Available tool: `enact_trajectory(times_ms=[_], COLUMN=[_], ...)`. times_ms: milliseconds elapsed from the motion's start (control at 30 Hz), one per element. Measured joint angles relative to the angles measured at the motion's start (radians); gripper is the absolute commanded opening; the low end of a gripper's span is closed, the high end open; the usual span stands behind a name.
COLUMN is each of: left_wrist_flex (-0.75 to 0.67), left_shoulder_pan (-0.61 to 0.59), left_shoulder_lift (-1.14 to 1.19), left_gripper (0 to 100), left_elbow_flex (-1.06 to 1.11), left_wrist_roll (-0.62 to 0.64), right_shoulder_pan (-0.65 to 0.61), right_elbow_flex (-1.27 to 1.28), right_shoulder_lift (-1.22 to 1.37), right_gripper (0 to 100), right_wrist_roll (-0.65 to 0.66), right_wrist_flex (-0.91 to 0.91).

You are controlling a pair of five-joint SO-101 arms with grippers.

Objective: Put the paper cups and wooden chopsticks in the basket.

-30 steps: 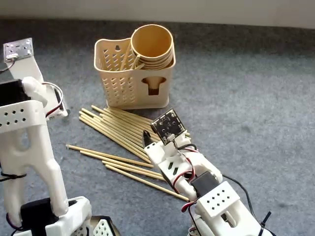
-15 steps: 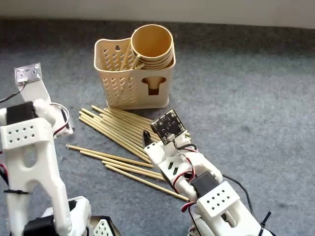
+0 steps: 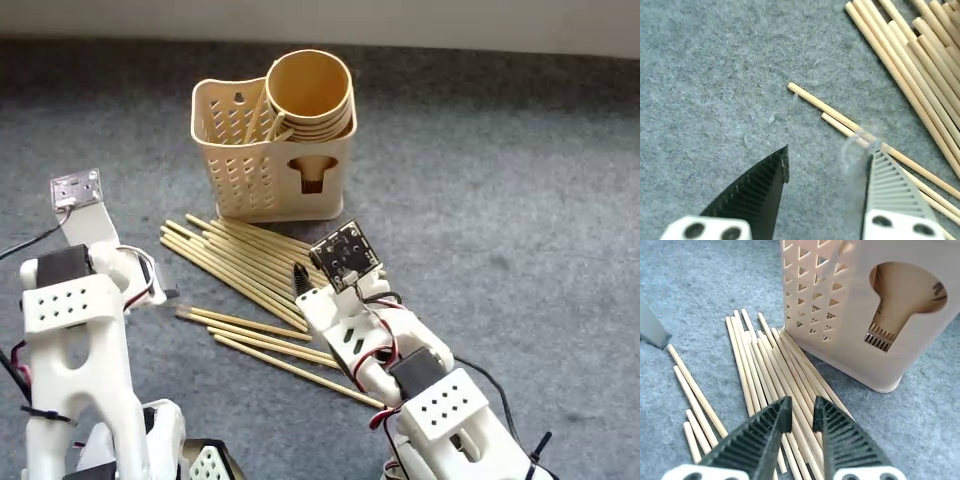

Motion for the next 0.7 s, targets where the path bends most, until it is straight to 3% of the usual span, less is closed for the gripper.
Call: enact_trajectory(times_ms=[200, 500, 700], left_wrist_flex=[-0.012, -0.247, -0.299], left_shoulder_pan=[0.000, -0.025, -0.192], left_shoulder_lift=[0.000, 0.000, 0.000], left_gripper=[25, 25, 25], left_elbow_flex=[0.063, 0.201, 0.204], left_wrist_roll=[0.002, 0.212, 0.221], right_shoulder_pan=[0.106, 0.137, -0.011], right_elbow_flex=[0.000, 0.000, -0.055], right_shoulder_lift=[0.000, 0.000, 0.000], right_gripper=[8.7, 8.7, 8.7], right_wrist_roll=[0.000, 0.000, 0.000], right_wrist_flex=[0.000, 0.002, 0.192])
